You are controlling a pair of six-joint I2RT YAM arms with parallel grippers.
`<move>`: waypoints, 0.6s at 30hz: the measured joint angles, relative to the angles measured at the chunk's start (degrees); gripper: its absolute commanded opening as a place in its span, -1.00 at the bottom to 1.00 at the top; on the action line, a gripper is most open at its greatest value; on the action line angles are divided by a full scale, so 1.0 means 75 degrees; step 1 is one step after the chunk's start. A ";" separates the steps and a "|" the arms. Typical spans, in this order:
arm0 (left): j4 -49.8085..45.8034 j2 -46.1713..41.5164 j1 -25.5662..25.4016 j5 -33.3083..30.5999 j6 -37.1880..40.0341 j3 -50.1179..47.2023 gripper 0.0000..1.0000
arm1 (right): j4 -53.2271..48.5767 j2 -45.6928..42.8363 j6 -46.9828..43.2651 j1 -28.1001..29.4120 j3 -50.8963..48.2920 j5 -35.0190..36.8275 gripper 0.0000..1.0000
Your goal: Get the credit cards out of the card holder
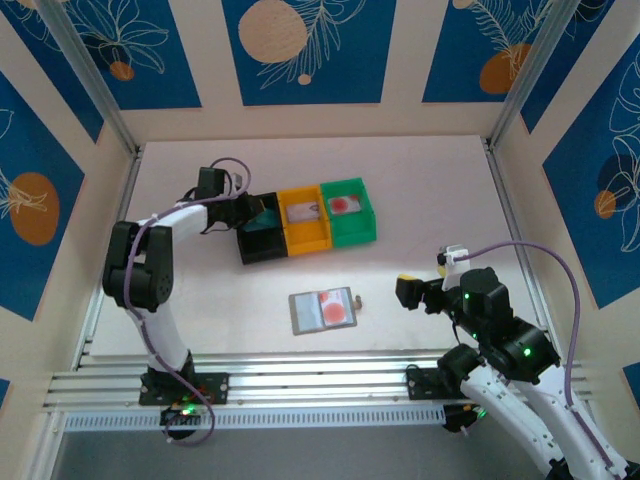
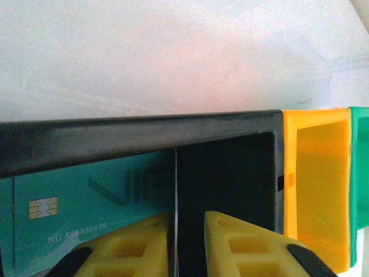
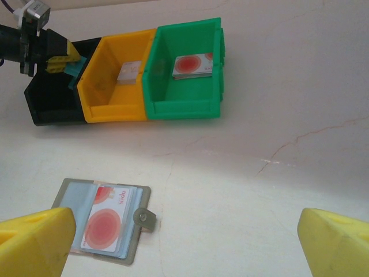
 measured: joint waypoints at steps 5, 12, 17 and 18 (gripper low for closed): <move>-0.0073 -0.0067 0.0079 -0.0050 0.0000 0.0000 -0.52 | 0.0003 0.0000 0.0000 -0.0006 -0.0003 0.0000 0.98; -0.0087 -0.0184 0.0166 -0.0076 0.0000 0.0000 -0.48 | 0.0003 0.0000 0.0000 -0.0020 -0.0003 0.0000 0.98; -0.0099 -0.0256 0.0195 -0.0111 0.0000 0.0000 -0.46 | 0.0000 0.0000 0.0000 -0.0020 -0.0003 0.0000 0.98; -0.0102 -0.0265 0.0195 -0.0117 -0.0003 0.0000 -0.45 | 0.0000 0.0000 0.0000 -0.0020 -0.0003 0.0000 0.98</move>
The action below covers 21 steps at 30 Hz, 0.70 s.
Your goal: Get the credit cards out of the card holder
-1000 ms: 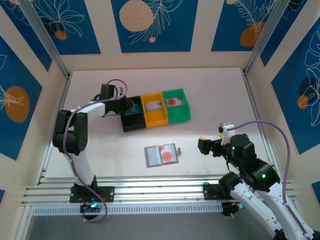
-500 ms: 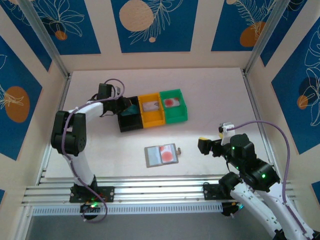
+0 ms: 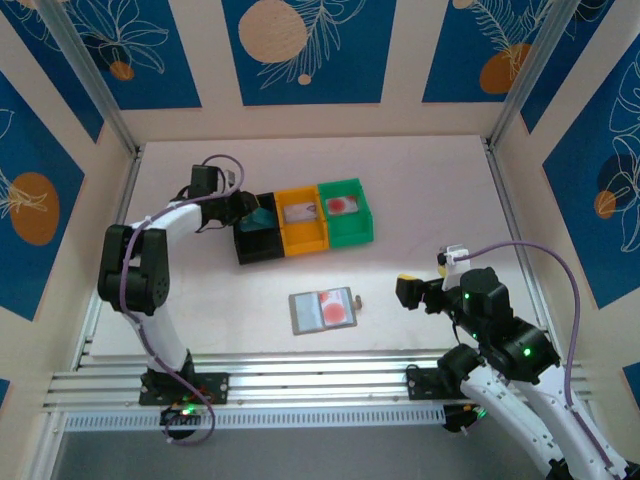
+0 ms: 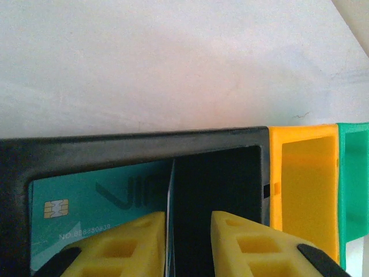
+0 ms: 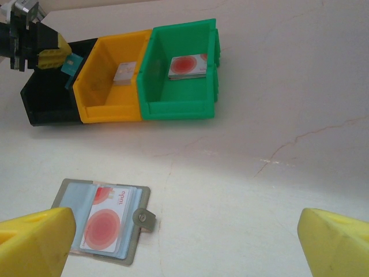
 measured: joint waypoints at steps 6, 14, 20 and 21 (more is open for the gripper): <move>-0.0052 -0.0216 0.0012 -0.0090 0.0006 0.0000 -0.44 | 0.0003 0.0000 0.0000 0.0000 -0.0020 0.0000 0.98; -0.0122 -0.0536 0.0029 -0.0210 0.0012 0.0000 -0.43 | 0.0003 0.0000 0.0000 0.0000 -0.0047 0.0000 0.98; -0.0140 -0.0851 0.0108 -0.0309 0.0012 -0.0003 -0.42 | 0.0003 0.0000 0.0000 0.0000 -0.0047 0.0000 0.98; -0.0137 -0.0903 0.0114 -0.0312 0.0012 -0.0003 -0.42 | 0.0003 0.0000 0.0000 0.0000 -0.0047 0.0000 0.98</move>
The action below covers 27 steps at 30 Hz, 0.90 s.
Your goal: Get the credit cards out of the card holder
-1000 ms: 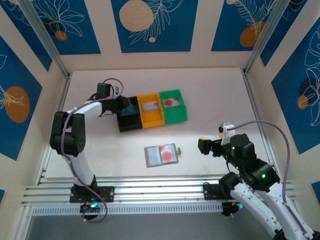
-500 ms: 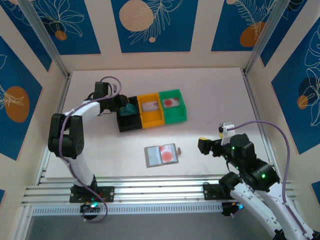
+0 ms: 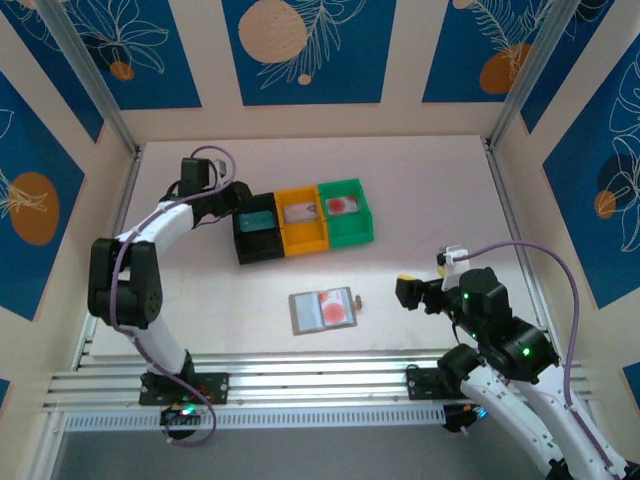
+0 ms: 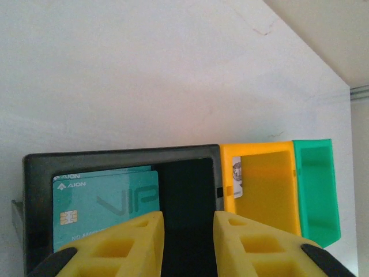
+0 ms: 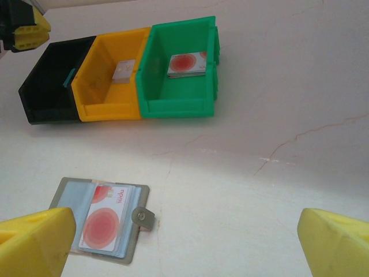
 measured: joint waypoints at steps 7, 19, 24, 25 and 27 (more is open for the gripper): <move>0.0017 -0.0597 -0.0067 -0.0044 -0.0006 -0.0207 -0.40 | -0.0006 0.0006 0.0006 -0.0015 0.0000 -0.0003 0.98; -0.0970 -0.1859 -0.1988 -0.0866 0.0373 -0.0280 -0.38 | -0.0172 0.1265 0.0082 0.0055 0.0449 -0.0498 0.98; -0.1134 -0.2667 -0.2658 -0.1142 0.0096 -0.0962 -0.37 | -0.0294 0.2238 0.0364 0.0621 0.0973 -0.0530 0.98; -0.1180 -0.2853 -0.2806 -0.1230 -0.0032 -0.1169 -0.37 | -0.0277 0.2381 0.0458 0.0787 0.1011 -0.0522 0.98; -0.1174 -0.3127 -0.3136 -0.1373 -0.0251 -0.1533 -0.37 | -0.0172 0.2640 0.0682 0.1174 0.1014 -0.0495 0.98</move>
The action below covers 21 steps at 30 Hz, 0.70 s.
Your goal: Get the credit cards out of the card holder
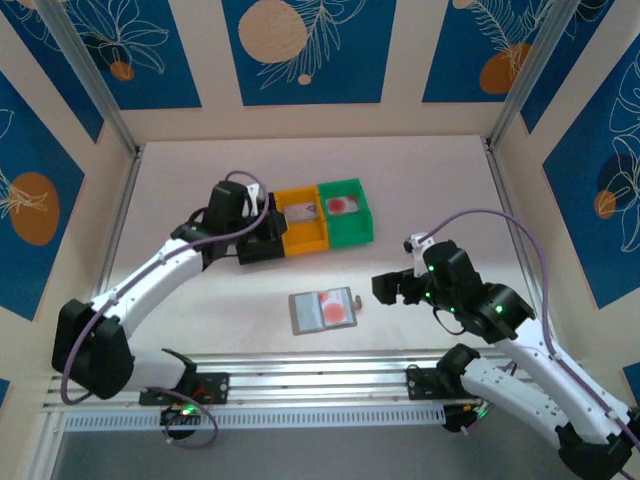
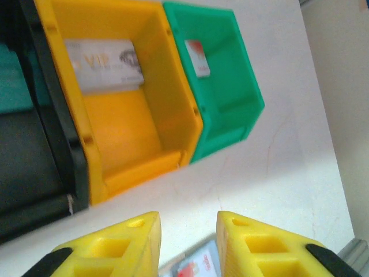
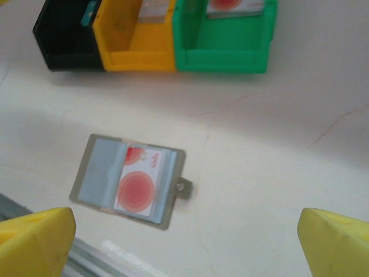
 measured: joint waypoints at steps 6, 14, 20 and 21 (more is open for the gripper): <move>0.0329 -0.0548 -0.1343 -0.0472 -0.0933 -0.1247 -0.37 | 0.0874 0.0895 0.0752 0.0941 -0.0431 0.0041 0.98; 0.1075 -0.0586 -0.2489 -0.1180 -0.1953 -0.2136 -0.37 | 0.1795 0.1871 0.1582 0.1230 -0.1107 -0.0029 0.86; 0.1778 0.0073 -0.3045 -0.1486 -0.2448 -0.2209 -0.37 | 0.2413 0.2034 0.2025 0.1230 -0.1521 -0.0245 0.69; 0.1851 0.0181 -0.3104 -0.1521 -0.2492 -0.2209 -0.37 | 0.2468 0.2069 0.2087 0.1230 -0.1545 -0.0259 0.66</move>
